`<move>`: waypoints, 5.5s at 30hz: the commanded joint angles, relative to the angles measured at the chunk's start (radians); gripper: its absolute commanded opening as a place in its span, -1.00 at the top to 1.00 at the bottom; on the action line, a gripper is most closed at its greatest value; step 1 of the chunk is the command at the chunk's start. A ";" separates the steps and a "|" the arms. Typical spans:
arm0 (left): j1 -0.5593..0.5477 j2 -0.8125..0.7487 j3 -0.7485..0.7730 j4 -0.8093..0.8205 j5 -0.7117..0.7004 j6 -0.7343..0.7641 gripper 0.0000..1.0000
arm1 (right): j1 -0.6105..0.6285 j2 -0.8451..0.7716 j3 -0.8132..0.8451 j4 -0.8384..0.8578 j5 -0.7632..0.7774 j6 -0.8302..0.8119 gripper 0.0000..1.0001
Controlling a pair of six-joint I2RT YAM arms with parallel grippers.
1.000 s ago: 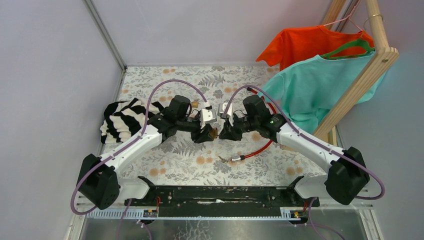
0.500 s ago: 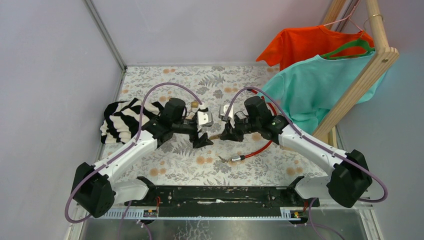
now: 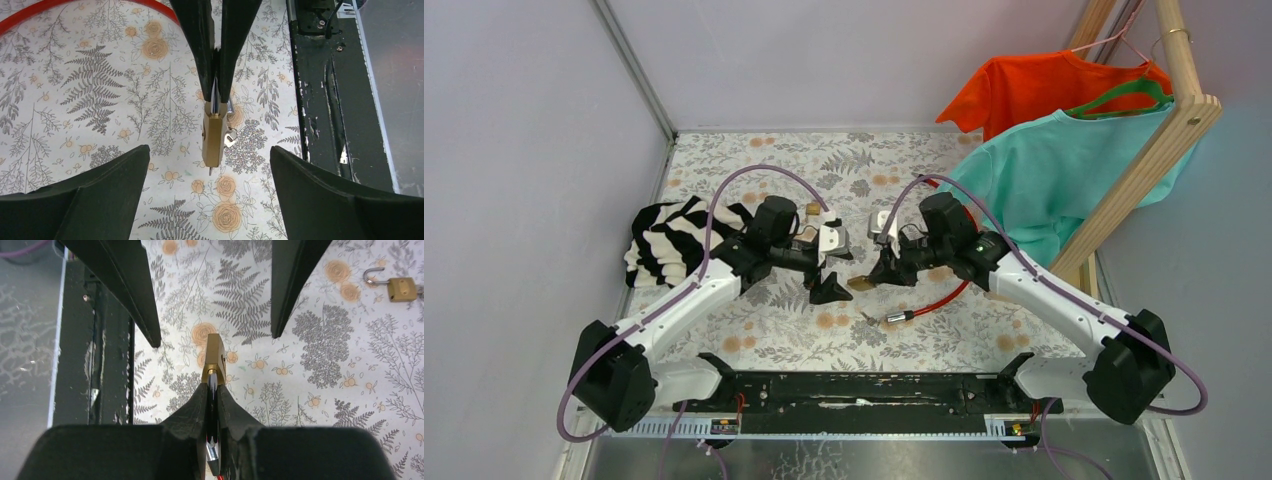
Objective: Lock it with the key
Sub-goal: Lock the lock.
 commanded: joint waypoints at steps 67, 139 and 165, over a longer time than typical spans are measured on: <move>0.002 0.118 0.077 0.072 0.043 -0.101 1.00 | -0.137 -0.026 0.017 0.063 -0.186 0.048 0.19; -0.063 0.239 0.207 0.142 0.157 -0.221 1.00 | 0.012 0.018 -0.125 0.408 -0.232 0.259 1.00; -0.030 0.208 0.203 0.166 0.149 -0.190 1.00 | 0.151 0.081 -0.178 0.678 -0.348 0.436 1.00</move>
